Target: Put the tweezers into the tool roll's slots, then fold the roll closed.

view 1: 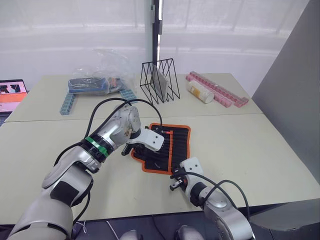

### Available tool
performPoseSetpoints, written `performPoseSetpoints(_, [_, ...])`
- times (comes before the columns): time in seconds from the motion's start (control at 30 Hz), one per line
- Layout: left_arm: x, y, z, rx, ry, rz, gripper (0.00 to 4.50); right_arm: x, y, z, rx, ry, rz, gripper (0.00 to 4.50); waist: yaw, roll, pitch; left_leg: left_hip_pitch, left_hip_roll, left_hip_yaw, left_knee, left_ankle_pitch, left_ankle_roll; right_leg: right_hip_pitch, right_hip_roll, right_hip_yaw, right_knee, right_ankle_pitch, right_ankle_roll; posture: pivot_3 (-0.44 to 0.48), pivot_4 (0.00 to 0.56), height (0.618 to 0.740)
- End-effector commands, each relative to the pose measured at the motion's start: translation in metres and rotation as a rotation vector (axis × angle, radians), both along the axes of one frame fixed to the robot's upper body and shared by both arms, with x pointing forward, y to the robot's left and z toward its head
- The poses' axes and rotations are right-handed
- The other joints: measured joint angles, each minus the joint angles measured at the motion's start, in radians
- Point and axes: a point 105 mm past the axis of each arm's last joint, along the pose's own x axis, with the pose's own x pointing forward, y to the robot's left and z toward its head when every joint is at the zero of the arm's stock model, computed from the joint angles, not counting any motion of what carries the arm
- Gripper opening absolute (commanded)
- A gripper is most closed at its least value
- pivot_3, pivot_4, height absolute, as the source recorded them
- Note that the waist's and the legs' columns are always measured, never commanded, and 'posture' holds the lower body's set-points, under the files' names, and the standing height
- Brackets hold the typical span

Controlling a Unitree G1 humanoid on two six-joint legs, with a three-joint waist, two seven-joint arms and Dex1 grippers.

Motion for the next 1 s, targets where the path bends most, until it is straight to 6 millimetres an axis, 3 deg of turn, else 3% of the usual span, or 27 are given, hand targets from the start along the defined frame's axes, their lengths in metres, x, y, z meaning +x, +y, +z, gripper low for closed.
performPoseSetpoints(0.03, [0.007,-0.007,0.011,0.007,-0.054,-0.023,0.03,-0.023,0.009,-0.049,-0.047,0.204,0.048,0.00,0.001,0.000,0.000,0.000,0.000,0.000,0.000,0.000,0.000,0.000,0.000,0.000,0.000,0.000,0.000,0.000,0.150,0.737])
performPoseSetpoints(0.53, [0.007,-0.041,0.004,-0.035,-0.062,-0.065,0.03,-0.023,0.010,-0.049,-0.041,0.202,0.033,0.00,0.000,0.000,0.000,0.000,0.000,0.000,0.000,0.000,0.000,0.000,0.001,0.002,0.000,0.000,0.000,0.000,0.150,0.737])
performPoseSetpoints(0.8, [-0.003,-0.068,-0.004,-0.159,-0.021,-0.070,0.03,-0.022,0.008,-0.047,-0.043,0.200,0.028,0.00,0.002,0.000,0.000,0.000,0.000,0.000,0.000,0.000,0.000,0.000,0.001,0.002,0.000,0.000,0.000,0.000,0.150,0.737])
performPoseSetpoints(1.0, [-0.011,-0.077,-0.012,-0.250,0.012,-0.087,0.03,-0.023,0.007,-0.046,-0.046,0.201,0.025,0.00,0.007,0.000,-0.001,0.001,0.000,0.000,0.000,0.000,0.000,0.001,0.000,0.003,0.001,0.000,0.000,0.000,0.150,0.737])
